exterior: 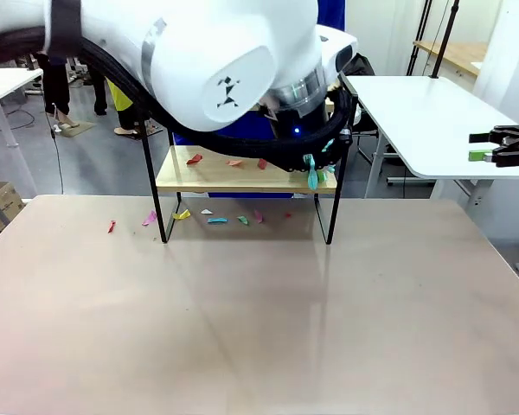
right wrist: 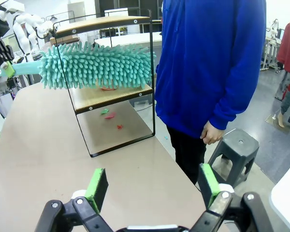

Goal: Clean the shelf.
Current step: Clean the specific section of the Shelf indicated by the human with the Duster.

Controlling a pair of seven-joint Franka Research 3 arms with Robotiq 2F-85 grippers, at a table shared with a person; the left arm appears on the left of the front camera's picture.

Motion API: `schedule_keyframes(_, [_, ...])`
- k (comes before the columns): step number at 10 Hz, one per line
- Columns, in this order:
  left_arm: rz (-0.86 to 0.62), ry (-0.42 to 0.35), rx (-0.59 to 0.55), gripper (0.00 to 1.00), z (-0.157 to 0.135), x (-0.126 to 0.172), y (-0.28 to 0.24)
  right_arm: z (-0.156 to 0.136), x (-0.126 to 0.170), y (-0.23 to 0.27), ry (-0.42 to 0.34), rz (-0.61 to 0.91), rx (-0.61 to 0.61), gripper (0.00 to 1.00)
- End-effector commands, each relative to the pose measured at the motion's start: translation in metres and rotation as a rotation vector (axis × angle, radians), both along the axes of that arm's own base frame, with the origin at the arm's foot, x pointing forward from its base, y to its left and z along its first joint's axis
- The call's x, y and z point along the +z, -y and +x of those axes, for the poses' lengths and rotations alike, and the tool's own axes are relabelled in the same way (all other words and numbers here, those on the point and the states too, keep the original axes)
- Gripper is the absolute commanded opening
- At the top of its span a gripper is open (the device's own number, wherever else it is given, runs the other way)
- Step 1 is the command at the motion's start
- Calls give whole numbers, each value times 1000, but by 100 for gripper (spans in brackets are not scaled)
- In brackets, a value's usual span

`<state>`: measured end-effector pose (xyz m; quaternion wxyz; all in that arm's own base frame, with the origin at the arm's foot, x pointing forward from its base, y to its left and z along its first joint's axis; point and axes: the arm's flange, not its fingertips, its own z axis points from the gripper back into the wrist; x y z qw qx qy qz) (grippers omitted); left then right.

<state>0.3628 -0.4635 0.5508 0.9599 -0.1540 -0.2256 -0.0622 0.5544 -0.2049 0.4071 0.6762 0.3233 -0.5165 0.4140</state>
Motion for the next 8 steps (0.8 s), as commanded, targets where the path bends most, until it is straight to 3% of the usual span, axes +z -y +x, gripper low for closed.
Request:
schedule_keyframes(1, [-21, 27, 28, 13, 8, -2, 16, -1, 6, -3, -18, -21, -16, 100])
schedule_keyframes(6, [54, -10, 15, 13, 11, -31, 36, -1, 6, -3, -18, -21, -16, 100])
schedule_keyframes(7, [64, -50, -11, 13, 13, -31, 35, -1, 6, -3, -18, -21, -16, 100])
schedule_keyframes(8, [39, -19, -15, 13, 10, -34, 23, -1, 6, -3, -18, -21, -16, 100])
